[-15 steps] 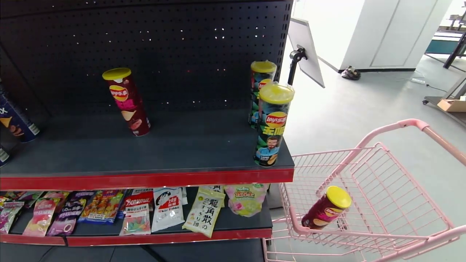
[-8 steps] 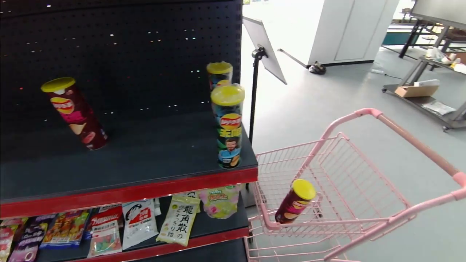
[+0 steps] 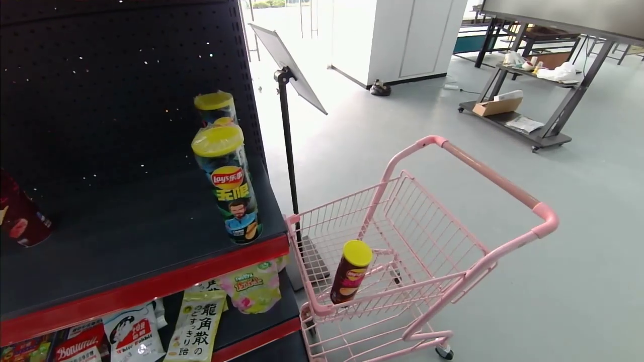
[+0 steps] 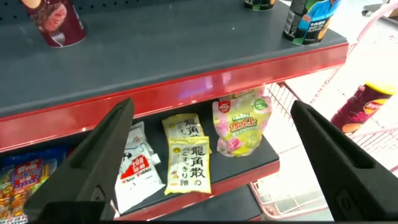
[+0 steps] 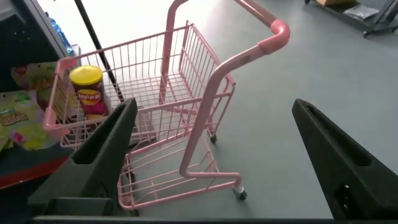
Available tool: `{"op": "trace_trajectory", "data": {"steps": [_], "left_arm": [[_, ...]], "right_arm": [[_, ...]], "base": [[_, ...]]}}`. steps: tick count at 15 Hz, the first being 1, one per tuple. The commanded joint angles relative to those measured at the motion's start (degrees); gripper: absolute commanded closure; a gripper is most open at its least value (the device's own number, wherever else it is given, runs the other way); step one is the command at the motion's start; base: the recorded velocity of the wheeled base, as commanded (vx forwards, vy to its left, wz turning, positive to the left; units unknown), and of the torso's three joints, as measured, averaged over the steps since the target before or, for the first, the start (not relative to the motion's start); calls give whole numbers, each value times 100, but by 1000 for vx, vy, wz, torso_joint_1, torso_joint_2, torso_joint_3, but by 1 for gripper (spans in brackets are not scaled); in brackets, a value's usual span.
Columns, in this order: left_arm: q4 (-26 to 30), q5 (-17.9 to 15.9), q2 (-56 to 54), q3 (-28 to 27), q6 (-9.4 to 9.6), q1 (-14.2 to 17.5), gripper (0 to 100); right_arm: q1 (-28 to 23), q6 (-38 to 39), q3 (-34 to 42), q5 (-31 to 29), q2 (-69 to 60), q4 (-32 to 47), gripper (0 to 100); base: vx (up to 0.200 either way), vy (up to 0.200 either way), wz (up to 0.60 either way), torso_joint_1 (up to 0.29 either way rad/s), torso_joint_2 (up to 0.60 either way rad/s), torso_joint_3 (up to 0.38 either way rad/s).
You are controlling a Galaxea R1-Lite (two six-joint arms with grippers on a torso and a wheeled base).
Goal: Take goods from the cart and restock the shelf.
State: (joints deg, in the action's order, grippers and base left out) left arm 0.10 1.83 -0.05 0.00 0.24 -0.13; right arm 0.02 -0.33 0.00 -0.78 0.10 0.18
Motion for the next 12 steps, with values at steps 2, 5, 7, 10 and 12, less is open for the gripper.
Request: {"op": "trace_trajectory", "data": {"steps": [2, 5, 7, 10, 12], "left_arm": [[-1, 2, 5, 0, 2, 5, 0], [-1, 2, 5, 0, 2, 5, 0], [-1, 2, 5, 0, 2, 5, 0], [-1, 2, 5, 0, 2, 5, 0], [-1, 2, 5, 0, 2, 5, 0]], "right_arm": [[6, -11, 0, -10, -1, -9, 0], [6, -11, 0, -10, -1, -1, 0], [6, -2, 0, -10, -1, -1, 0], [6, -2, 0, -19, -1, -1, 0], [6, -2, 0, -36, -1, -9, 0]], "base": [[0, 0, 0, 0, 0, 0], [0, 0, 0, -40, 98, 54], [0, 0, 0, -134, 344, 193], [0, 0, 0, -146, 349, 214], [0, 0, 0, -139, 356, 215]]}}
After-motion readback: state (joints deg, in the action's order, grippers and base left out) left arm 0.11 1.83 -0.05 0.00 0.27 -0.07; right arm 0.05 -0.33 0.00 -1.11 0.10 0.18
